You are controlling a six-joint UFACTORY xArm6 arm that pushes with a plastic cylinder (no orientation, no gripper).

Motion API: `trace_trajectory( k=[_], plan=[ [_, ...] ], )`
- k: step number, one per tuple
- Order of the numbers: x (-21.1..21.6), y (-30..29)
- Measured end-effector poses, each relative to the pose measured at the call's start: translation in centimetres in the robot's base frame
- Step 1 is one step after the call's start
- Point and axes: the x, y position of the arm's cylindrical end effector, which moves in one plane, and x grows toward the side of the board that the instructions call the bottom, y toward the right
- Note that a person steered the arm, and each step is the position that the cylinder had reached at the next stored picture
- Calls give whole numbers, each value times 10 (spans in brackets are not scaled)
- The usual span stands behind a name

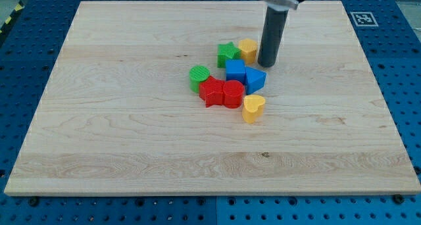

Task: Place the yellow hexagon above the blue cube

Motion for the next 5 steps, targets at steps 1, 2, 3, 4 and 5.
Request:
trace_trajectory(
  k=[1, 2, 3, 4, 5],
  plan=[
    [-43, 0],
    [-66, -1],
    [-59, -3],
    [-57, -35],
    [-53, -55]
  ],
)
